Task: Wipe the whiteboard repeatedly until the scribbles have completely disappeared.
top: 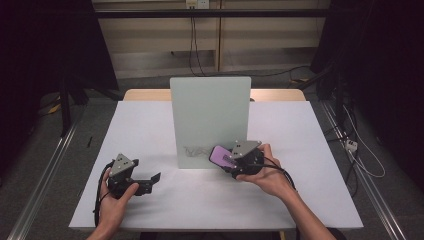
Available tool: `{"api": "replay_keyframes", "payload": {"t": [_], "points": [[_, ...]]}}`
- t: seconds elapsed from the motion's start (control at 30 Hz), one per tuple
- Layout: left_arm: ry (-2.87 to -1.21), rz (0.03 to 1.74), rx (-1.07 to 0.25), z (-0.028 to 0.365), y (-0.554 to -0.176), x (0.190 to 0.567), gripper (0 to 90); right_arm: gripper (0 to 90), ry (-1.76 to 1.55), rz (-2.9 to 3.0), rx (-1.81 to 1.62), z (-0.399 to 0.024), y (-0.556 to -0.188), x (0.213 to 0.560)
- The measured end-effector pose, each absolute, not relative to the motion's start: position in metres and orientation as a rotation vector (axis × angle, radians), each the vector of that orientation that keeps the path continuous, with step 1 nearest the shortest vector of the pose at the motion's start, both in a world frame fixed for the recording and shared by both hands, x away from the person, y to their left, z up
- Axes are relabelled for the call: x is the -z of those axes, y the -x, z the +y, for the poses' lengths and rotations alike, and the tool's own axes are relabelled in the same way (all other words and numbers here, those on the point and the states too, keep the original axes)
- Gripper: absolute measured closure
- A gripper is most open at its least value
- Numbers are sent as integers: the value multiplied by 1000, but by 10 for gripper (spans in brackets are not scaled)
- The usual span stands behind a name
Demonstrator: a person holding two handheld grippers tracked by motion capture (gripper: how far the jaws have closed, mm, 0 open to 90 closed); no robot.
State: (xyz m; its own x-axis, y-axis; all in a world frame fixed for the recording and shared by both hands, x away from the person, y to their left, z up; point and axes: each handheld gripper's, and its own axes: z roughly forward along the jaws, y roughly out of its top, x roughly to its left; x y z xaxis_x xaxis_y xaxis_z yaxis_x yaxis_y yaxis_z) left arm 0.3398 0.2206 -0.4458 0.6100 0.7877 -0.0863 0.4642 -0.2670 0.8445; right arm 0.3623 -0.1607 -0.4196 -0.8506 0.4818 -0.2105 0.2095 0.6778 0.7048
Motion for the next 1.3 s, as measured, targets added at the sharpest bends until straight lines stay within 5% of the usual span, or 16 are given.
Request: {"api": "replay_keyframes", "payload": {"t": [0.47,1.3], "points": [[-1915,998,-442,221,-340,446,52,421,-621,2389,-1071,-191,-366,394],[-1929,995,-438,220,-340,446,52,421,-582,2532,-1057,-167,-362,432]]}}
